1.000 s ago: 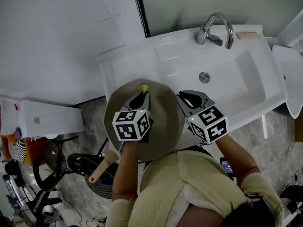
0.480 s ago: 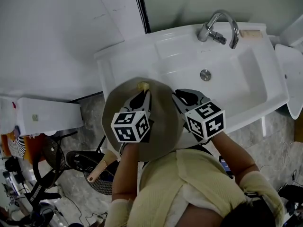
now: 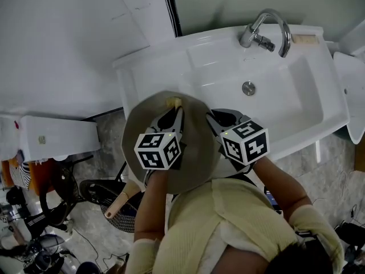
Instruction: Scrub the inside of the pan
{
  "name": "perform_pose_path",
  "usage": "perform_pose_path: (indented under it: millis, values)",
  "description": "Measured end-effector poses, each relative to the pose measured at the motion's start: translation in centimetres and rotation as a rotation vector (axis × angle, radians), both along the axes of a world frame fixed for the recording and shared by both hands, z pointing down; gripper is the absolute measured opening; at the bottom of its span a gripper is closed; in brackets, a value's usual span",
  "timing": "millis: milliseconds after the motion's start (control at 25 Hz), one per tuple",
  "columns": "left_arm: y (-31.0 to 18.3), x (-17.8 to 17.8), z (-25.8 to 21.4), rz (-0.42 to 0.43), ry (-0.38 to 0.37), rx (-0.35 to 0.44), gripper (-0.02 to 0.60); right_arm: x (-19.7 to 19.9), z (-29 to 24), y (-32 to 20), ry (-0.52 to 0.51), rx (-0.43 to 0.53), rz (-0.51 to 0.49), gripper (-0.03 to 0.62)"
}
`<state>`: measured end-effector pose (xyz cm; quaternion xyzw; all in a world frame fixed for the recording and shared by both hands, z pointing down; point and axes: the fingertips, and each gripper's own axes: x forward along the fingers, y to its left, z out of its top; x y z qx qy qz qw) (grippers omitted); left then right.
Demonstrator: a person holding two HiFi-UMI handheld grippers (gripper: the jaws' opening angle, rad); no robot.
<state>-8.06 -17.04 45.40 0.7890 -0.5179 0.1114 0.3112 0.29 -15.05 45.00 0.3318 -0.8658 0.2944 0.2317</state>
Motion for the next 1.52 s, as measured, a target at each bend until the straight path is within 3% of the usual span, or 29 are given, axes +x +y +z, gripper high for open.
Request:
perform_pose_path:
  millis: [280, 520, 1520]
  values:
    - [0.0, 1.1, 0.5, 0.04, 0.07, -0.018, 0.083, 0.1, 0.0, 0.1, 0.002, 0.007, -0.005, 0.046]
    - [1.1, 2.8, 1.0, 0.14, 0.119, -0.085, 0.083, 0.0, 0.0, 0.0, 0.007, 0.007, -0.008, 0.046]
    - [8.6, 9.1, 1.6, 0.557, -0.049, -0.255, 0.083, 0.0, 0.1, 0.0, 0.009, 0.012, -0.014, 0.047]
